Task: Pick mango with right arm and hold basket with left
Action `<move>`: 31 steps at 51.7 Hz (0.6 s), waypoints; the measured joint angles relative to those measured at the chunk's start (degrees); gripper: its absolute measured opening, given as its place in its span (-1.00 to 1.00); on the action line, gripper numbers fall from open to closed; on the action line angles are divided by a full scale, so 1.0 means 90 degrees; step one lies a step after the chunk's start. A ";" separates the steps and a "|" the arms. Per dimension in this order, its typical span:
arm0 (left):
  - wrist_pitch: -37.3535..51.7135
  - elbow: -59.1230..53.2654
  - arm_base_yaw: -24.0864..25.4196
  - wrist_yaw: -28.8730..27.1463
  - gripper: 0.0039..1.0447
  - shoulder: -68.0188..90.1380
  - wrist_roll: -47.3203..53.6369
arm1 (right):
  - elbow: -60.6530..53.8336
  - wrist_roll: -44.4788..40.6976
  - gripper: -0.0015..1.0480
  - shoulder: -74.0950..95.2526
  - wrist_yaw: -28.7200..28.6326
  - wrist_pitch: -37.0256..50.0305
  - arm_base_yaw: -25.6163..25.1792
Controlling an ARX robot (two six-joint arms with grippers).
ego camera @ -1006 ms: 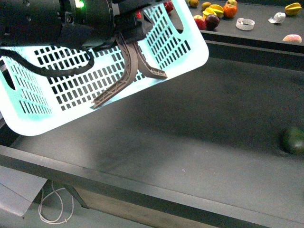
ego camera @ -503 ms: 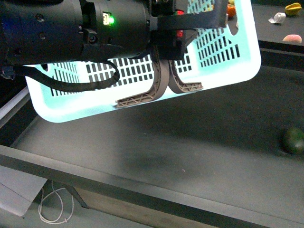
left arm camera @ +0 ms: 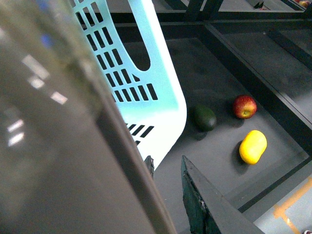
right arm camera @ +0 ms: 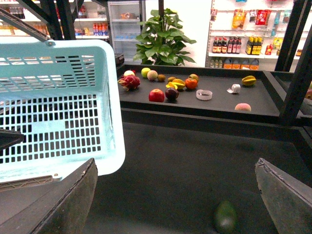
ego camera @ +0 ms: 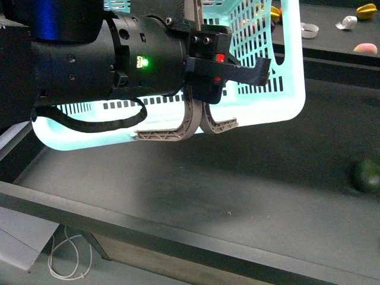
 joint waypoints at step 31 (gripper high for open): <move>0.0141 -0.0075 0.0410 0.0007 -0.67 0.0044 0.0279 | 0.0000 0.0000 0.84 0.0000 0.0000 0.0000 0.0000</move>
